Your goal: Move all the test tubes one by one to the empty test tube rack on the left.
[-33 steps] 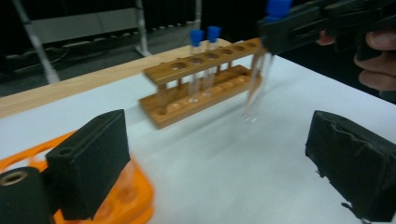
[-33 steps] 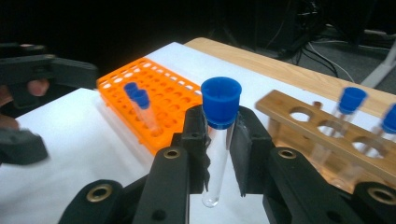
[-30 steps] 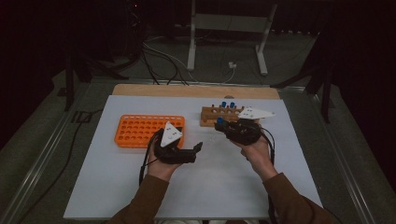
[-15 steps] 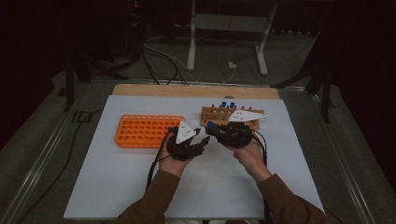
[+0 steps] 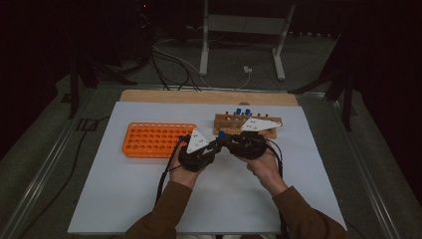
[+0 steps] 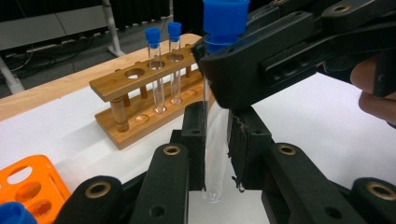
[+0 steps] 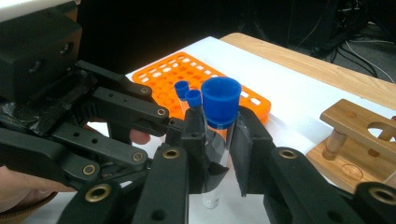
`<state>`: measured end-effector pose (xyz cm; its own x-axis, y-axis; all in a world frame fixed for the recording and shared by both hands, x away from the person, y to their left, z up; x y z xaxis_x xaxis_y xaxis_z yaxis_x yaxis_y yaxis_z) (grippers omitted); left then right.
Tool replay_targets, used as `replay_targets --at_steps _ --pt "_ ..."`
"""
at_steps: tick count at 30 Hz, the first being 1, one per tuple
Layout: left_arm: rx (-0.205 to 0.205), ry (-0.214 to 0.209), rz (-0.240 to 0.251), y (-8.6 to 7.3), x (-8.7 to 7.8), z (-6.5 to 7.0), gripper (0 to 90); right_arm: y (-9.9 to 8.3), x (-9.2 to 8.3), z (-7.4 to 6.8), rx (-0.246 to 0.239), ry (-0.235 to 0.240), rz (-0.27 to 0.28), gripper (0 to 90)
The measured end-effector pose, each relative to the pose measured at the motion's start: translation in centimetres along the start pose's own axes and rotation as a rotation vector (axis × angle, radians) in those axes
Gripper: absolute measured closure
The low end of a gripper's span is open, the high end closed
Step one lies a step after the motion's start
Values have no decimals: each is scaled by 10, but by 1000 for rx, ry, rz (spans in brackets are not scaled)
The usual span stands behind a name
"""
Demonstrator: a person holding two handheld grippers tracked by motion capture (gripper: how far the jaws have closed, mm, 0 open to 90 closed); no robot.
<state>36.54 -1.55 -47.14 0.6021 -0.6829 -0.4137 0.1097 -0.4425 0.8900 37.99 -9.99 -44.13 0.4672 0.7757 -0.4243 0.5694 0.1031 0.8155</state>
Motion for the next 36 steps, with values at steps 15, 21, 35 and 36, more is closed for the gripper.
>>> replay_targets --at_steps 15,21,35,36 --pt "-60 27 13 -15 -20 -17 782 7 -22 20 20 -38 60 210" --pt "-68 39 32 -15 -35 -24 782 3 -27 35 36 -83 64 92" --pt "-104 79 97 -19 -69 -47 781 -12 -37 65 11 -212 72 0" --pt "-109 82 101 -20 -71 -49 781 -13 -38 67 16 -214 73 0"
Point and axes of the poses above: each handheld gripper's, and its own axes: x roughly forward along the jaws, y roughly out of its top, z roughly to its right, the point moved 8 cm from there along x, roughly forward along the jaws, and after that the axes turned 15 degrees about x, right-handed, at the moved point
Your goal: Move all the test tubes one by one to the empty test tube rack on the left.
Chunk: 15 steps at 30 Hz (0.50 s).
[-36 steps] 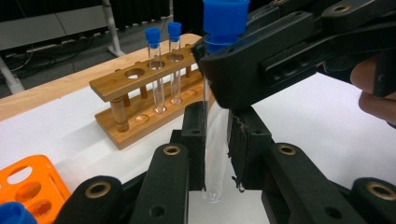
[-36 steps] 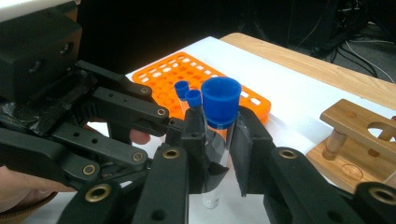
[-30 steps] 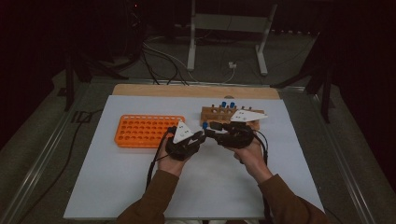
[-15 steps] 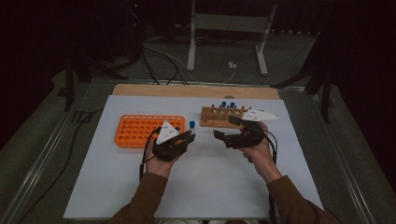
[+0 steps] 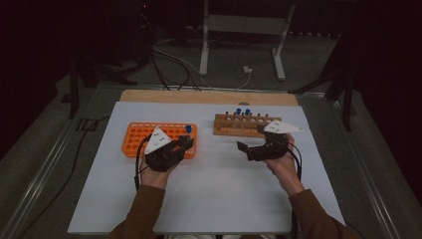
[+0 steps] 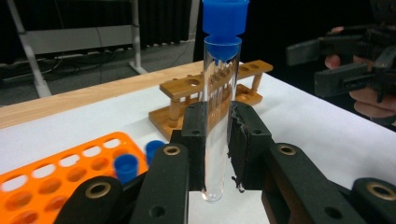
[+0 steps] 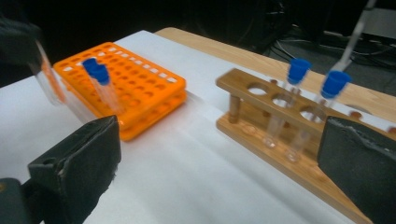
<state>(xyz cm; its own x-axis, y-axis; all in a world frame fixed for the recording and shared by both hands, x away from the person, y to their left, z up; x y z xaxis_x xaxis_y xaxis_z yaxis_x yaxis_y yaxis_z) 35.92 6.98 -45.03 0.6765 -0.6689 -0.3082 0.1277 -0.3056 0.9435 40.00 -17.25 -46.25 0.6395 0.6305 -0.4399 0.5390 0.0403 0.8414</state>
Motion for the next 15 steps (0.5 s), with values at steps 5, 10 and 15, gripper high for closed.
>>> replay_targets --at_steps 5,10,15 --pt "-9 9 26 0 -10 -8 781 -4 -4 9 18 -12 4 0" --pt "-19 30 31 -3 -16 -17 781 -8 -10 15 17 -28 8 0" --pt "-22 70 36 -9 -17 -29 781 -10 -16 19 17 -34 17 0"
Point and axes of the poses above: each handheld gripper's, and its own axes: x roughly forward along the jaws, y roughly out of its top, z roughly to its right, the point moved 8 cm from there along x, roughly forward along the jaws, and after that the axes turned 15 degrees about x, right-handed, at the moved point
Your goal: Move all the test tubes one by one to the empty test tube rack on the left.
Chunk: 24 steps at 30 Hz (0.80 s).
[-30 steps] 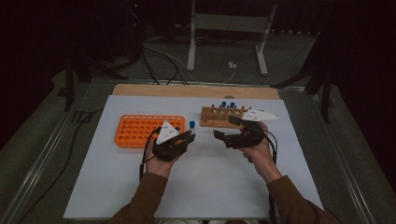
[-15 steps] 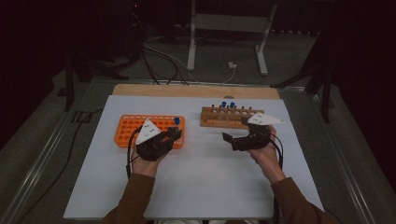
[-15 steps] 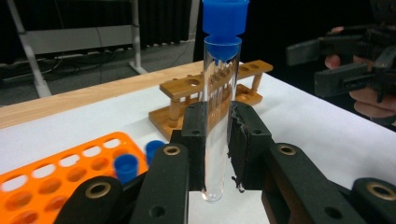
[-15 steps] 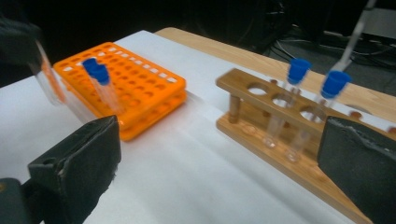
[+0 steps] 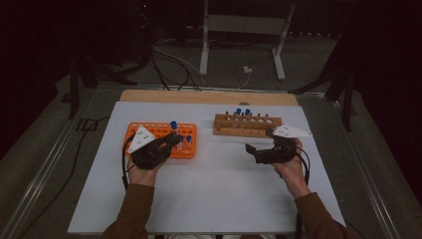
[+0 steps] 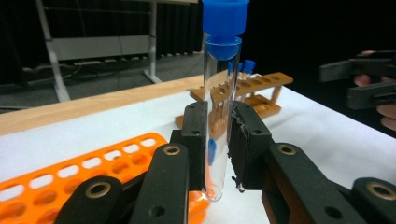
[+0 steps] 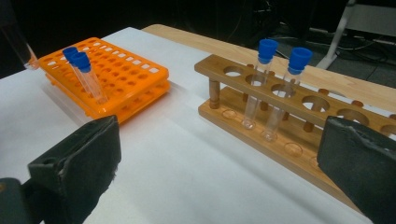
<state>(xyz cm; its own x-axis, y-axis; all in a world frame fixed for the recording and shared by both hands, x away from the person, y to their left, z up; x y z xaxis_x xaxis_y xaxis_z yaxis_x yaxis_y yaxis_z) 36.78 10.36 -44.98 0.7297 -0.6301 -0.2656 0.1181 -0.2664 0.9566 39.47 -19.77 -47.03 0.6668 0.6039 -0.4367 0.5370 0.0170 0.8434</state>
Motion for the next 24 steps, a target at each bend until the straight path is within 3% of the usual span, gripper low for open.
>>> replay_targets --at_steps 10,18,24 --pt "-5 59 -41 -17 12 -15 781 -7 -7 9 32 -3 16 0" --pt "-39 90 -64 -34 23 -21 781 -8 -10 11 39 0 23 0" --pt "-35 100 -99 -45 31 -21 782 -8 -11 11 44 4 26 1"
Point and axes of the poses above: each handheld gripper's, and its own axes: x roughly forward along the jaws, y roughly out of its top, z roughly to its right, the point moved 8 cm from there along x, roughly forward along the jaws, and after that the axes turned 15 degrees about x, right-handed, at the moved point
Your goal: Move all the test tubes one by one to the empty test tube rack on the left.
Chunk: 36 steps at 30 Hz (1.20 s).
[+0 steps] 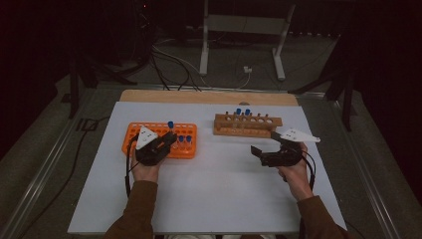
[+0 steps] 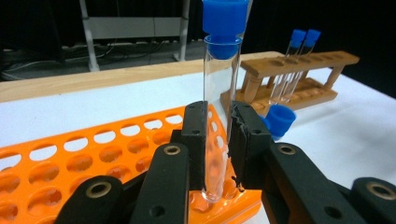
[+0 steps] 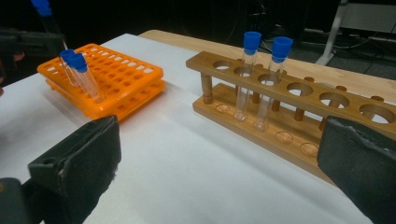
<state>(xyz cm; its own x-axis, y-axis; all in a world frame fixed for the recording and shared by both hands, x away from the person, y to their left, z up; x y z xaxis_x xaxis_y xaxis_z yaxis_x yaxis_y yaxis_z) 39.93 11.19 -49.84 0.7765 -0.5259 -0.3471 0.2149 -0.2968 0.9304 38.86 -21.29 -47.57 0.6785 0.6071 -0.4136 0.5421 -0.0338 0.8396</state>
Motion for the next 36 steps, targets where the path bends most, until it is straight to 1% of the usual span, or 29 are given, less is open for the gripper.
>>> replay_targets --at_steps 3,11,13,15,18,19,22,25,26,27,30,32,33,34,36 --pt "0 7 -15 -4 4 0 782 -1 1 -1 -3 3 -5 0" --pt "3 0 -64 -22 10 2 782 -2 1 0 0 7 -8 0" --pt "11 -5 -87 -28 11 3 782 -3 1 0 2 6 -10 0" --pt "28 -3 -111 -33 13 4 782 -3 1 0 2 7 -11 0" --pt "30 -5 -124 -34 14 4 783 -4 1 0 3 7 -12 1" --pt "37 -8 -131 -35 14 4 784 -4 1 0 3 6 -12 1" --pt "63 -12 -175 -40 16 6 784 -4 0 0 3 7 -12 1" --pt "56 -17 -177 -40 15 6 780 -4 0 0 2 8 -11 1" --pt "51 -14 -176 -40 15 6 770 -4 0 0 0 8 -10 1" --pt "46 -14 -170 -39 14 5 737 -4 0 0 0 9 -10 1" --pt "30 -17 -110 -30 9 3 696 -3 0 0 1 10 -9 1" --pt "31 -17 -78 -21 6 2 688 -3 0 1 2 9 -11 1" --pt "38 -16 -71 -18 5 2 691 -4 0 0 3 10 -12 0" --pt "47 -12 -71 -16 4 2 702 -4 1 0 3 10 -12 1" --pt "66 -8 -99 -17 5 2 760 -4 2 -1 -3 12 -14 1"
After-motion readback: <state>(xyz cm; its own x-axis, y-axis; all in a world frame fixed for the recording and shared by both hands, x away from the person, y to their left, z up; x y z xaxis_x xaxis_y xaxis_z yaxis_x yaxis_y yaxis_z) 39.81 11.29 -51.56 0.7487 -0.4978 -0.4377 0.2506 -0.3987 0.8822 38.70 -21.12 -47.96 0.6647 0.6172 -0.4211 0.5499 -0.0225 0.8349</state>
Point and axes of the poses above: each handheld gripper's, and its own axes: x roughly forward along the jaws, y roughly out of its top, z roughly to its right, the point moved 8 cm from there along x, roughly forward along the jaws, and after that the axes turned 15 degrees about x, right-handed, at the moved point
